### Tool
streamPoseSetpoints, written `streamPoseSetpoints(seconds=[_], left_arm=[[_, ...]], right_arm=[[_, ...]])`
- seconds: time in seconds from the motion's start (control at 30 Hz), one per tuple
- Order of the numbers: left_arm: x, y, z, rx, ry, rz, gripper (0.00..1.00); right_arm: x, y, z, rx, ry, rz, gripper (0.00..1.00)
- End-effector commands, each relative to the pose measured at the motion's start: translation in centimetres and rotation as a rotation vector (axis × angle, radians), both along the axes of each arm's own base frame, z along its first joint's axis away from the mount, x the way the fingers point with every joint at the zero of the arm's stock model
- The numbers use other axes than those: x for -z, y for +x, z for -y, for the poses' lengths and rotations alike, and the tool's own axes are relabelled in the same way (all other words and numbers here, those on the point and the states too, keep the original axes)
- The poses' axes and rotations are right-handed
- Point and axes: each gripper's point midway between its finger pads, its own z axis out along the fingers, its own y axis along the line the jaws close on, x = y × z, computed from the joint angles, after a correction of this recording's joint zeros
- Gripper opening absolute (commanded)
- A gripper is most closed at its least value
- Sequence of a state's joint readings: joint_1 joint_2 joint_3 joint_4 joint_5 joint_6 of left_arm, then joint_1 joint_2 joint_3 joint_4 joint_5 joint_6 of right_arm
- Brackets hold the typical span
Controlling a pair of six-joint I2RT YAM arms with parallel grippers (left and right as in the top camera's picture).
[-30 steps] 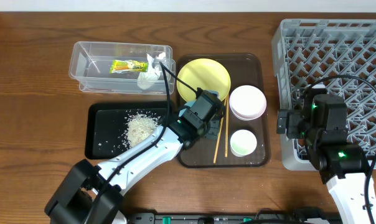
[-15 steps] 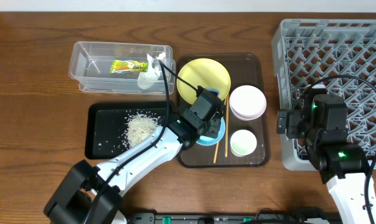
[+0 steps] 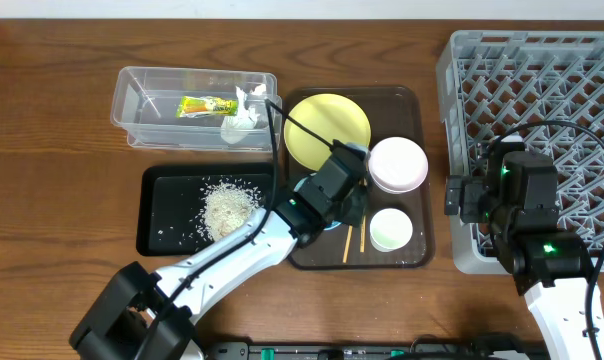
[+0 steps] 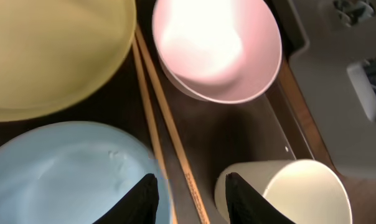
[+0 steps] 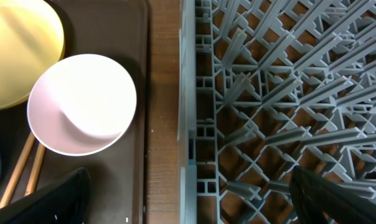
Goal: Sort waste into correct bins and load items into the dishwasher rack
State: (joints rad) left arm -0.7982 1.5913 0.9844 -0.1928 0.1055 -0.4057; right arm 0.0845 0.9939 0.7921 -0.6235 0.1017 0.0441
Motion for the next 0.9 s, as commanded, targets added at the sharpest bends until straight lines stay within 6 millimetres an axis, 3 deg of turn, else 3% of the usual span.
streamPoseSetpoints(seconds=[0.0, 0.13, 0.33, 0.43, 0.7, 0.87], left_arm=[[-0.8, 0.8, 0.0, -0.009, 0.017, 0.036, 0.39], [1.1, 0.8, -1.1, -0.035, 0.092, 0.011, 0.39], [5.1, 0.2, -1.2, -0.02, 0.157, -0.072, 0.39], [6.2, -0.3, -1.0, -0.002, 0.159, -0.11, 0.39], [5.0, 0.3, -1.0, -0.009, 0.142, -0.072, 0.39], [1.9, 0.8, -0.5, 0.011, 0.091, 0.002, 0.39]], right_arm=[[-1.0, 0.4, -0.5, -0.017, 0.006, 0.022, 0.99], [-1.0, 0.4, -0.5, -0.017, 0.006, 0.022, 0.99], [-1.0, 0.4, -0.5, -0.017, 0.006, 0.023, 0.99], [-1.0, 0.4, -0.5, -0.017, 0.006, 0.023, 0.99], [-1.0, 0.4, -0.5, -0.017, 0.006, 0.023, 0.99], [-1.0, 0.4, -0.5, -0.017, 0.006, 0.023, 0.99]])
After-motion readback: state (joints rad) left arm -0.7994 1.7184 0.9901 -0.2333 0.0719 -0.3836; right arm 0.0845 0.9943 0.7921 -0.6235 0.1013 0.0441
